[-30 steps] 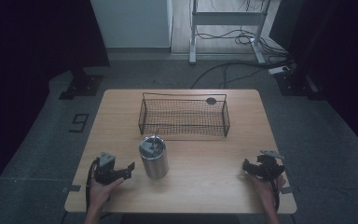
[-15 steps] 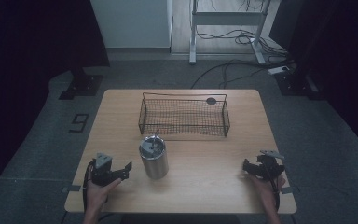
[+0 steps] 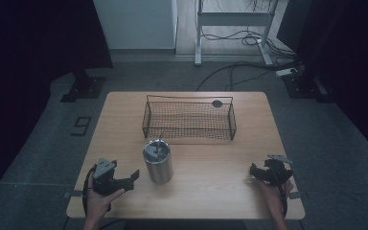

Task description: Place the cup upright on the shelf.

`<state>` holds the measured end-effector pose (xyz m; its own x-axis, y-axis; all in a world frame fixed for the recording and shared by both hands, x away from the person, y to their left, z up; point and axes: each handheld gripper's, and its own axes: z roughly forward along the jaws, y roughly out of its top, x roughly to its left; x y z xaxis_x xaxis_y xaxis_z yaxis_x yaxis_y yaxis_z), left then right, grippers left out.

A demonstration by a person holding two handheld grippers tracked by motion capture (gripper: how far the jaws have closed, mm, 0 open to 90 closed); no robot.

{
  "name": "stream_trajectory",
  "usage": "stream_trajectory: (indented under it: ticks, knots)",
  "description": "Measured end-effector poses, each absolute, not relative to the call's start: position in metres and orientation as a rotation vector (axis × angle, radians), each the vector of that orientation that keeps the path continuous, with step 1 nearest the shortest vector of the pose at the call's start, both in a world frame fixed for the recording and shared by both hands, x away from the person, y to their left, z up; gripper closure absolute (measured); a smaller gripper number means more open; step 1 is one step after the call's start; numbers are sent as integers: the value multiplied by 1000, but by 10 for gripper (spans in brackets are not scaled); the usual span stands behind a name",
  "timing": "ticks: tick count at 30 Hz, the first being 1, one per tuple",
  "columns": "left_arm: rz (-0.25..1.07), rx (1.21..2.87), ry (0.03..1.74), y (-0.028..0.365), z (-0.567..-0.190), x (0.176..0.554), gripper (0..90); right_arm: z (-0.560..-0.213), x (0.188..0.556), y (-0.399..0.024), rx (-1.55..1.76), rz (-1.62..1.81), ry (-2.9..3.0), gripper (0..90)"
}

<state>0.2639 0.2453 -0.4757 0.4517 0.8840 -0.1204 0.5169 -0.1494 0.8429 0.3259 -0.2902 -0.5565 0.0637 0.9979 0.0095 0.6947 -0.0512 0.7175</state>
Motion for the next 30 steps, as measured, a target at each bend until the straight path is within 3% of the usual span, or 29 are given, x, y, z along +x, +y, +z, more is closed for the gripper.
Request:
stream_trajectory:
  ticks: [9, 30]
  knots:
    - [500, 1850, 1109, 220, -471, 259, 7, -557, 326, -290, 1803, 723, 1685, 17]
    - [495, 1872, 1089, 175, -467, 271, 0, -556, 325, -290, 1807, 722, 1671, 38]
